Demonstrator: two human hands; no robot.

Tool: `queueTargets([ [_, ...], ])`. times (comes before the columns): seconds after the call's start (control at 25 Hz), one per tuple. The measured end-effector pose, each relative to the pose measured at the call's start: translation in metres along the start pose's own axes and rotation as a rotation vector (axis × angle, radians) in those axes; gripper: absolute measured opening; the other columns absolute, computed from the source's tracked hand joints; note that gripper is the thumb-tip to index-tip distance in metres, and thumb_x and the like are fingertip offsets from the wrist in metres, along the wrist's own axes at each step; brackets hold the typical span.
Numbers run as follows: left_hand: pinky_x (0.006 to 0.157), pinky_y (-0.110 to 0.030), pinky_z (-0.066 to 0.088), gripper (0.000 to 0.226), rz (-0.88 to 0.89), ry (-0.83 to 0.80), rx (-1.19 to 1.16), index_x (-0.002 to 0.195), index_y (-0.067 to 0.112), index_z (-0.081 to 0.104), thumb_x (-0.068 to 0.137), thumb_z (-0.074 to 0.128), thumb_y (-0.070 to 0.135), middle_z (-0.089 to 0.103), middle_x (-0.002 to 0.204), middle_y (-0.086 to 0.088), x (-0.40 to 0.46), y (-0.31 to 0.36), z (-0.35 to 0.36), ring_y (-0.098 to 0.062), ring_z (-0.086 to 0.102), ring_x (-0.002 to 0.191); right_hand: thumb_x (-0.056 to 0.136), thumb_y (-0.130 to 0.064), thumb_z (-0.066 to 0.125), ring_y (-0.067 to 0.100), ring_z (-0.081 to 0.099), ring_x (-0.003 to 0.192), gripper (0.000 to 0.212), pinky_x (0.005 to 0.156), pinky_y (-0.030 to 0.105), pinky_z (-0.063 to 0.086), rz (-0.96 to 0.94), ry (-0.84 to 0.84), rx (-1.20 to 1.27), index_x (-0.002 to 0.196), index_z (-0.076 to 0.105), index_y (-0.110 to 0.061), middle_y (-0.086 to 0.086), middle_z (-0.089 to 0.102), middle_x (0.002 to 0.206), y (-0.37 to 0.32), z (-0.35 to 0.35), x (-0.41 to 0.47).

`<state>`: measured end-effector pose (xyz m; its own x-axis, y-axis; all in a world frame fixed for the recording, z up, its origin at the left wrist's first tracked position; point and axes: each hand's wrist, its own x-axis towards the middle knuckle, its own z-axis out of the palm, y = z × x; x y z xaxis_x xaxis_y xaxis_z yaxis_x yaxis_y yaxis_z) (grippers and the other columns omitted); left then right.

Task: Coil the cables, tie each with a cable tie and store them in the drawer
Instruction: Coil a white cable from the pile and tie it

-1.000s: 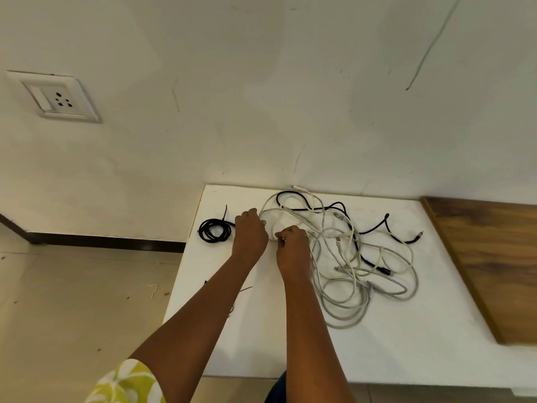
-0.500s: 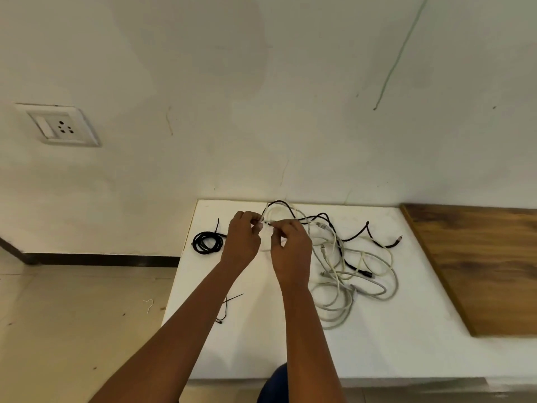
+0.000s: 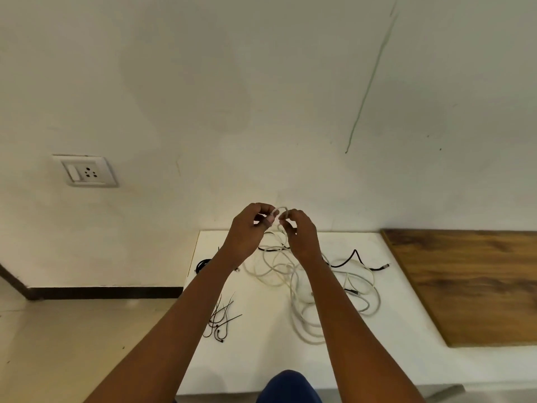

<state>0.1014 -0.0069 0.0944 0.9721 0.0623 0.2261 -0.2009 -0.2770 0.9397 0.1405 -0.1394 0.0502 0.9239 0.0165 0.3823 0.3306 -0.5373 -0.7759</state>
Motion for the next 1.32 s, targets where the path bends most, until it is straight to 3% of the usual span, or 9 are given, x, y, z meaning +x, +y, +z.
queueTargets([
  [0.32, 0.083, -0.022, 0.049, 0.016, -0.212, 0.001, -0.611, 0.090, 0.008, 0.066, 0.093, 0.051, 0.003, 0.068, 0.088, 0.002, -0.010, 0.019, -0.034, -0.009, 0.060, 0.082, 0.096, -0.006, 0.042, 0.023, 0.057, 0.091, 0.015, 0.078, 0.026, 0.043, 0.125, -0.118, 0.027, 0.107, 0.053, -0.006, 0.009, 0.066, 0.100, 0.004, -0.009, 0.003],
  [0.4, 0.078, -0.025, 0.048, 0.020, -0.321, 0.033, -0.744, 0.081, 0.004, 0.064, 0.091, 0.046, 0.002, 0.066, 0.073, 0.001, -0.014, 0.018, -0.042, -0.014, 0.056, 0.072, 0.094, 0.005, 0.040, 0.025, 0.060, 0.085, 0.019, 0.071, 0.017, 0.040, 0.081, -0.062, 0.080, 0.105, 0.053, -0.002, 0.016, 0.065, 0.094, -0.002, -0.018, 0.002],
  [0.56, 0.059, -0.025, 0.035, 0.025, -0.456, -0.019, -0.632, 0.076, 0.004, 0.058, 0.088, 0.036, 0.007, 0.048, 0.059, -0.001, -0.023, 0.022, -0.045, -0.016, 0.039, 0.058, 0.091, 0.009, 0.044, 0.014, 0.053, 0.074, 0.025, 0.071, 0.010, 0.039, -0.135, 0.098, 0.052, 0.105, 0.062, -0.001, 0.015, 0.056, 0.087, -0.032, -0.046, 0.025],
  [0.76, 0.055, -0.024, 0.030, 0.034, -0.405, -0.054, -0.634, 0.079, 0.011, 0.063, 0.098, 0.040, 0.029, 0.043, 0.060, 0.003, -0.017, 0.042, -0.042, -0.013, 0.035, 0.050, 0.092, 0.000, 0.051, 0.015, 0.048, 0.073, 0.026, 0.069, 0.017, 0.038, -0.417, 0.131, -0.189, 0.107, 0.069, -0.012, 0.001, 0.043, 0.080, -0.066, -0.082, 0.053],
  [0.92, 0.060, -0.023, 0.036, 0.034, -0.372, -0.133, -0.384, 0.082, 0.016, 0.061, 0.098, 0.042, 0.040, 0.044, 0.066, 0.004, -0.019, 0.049, -0.040, -0.011, 0.038, 0.053, 0.091, -0.011, 0.051, 0.008, 0.058, 0.085, 0.028, 0.065, 0.017, 0.040, -0.041, -0.160, -0.403, 0.095, 0.069, -0.032, -0.015, 0.061, 0.079, -0.064, -0.105, 0.051],
  [1.0, 0.062, -0.021, 0.038, 0.031, -0.313, -0.188, -0.283, 0.087, 0.015, 0.062, 0.099, 0.043, 0.036, 0.045, 0.072, 0.003, -0.025, 0.050, -0.037, -0.012, 0.039, 0.057, 0.089, -0.011, 0.052, 0.007, 0.060, 0.092, 0.028, 0.064, 0.016, 0.036, -0.026, -0.091, -0.447, 0.094, 0.070, -0.031, -0.015, 0.066, 0.086, -0.072, -0.118, 0.052],
  [1.08, 0.065, -0.020, 0.041, 0.027, -0.240, -0.215, -0.260, 0.089, 0.015, 0.061, 0.100, 0.042, 0.032, 0.048, 0.078, 0.002, -0.029, 0.057, -0.034, -0.012, 0.042, 0.061, 0.089, -0.011, 0.054, 0.013, 0.060, 0.096, 0.022, 0.070, 0.022, 0.042, -0.183, 0.090, -0.487, 0.095, 0.071, -0.025, -0.008, 0.070, 0.095, -0.094, -0.129, 0.060],
  [1.2, 0.064, -0.020, 0.041, 0.024, -0.164, -0.272, -0.503, 0.087, 0.017, 0.057, 0.101, 0.040, 0.028, 0.049, 0.069, 0.006, -0.026, 0.086, -0.031, -0.009, 0.040, 0.056, 0.092, -0.010, 0.054, 0.024, 0.063, 0.091, 0.019, 0.068, 0.034, 0.051, -0.457, 0.370, -0.553, 0.100, 0.070, -0.013, 0.003, 0.070, 0.095, -0.117, -0.138, 0.072],
  [1.32, 0.055, -0.018, 0.041, 0.026, -0.112, -0.281, -0.806, 0.084, 0.018, 0.055, 0.101, 0.038, 0.028, 0.045, 0.059, 0.009, -0.021, 0.111, -0.039, -0.005, 0.035, 0.047, 0.095, -0.017, 0.051, 0.026, 0.062, 0.092, 0.020, 0.076, 0.034, 0.048, -0.305, 0.224, -0.497, 0.102, 0.068, -0.010, 0.007, 0.068, 0.098, -0.099, -0.132, 0.065],
])
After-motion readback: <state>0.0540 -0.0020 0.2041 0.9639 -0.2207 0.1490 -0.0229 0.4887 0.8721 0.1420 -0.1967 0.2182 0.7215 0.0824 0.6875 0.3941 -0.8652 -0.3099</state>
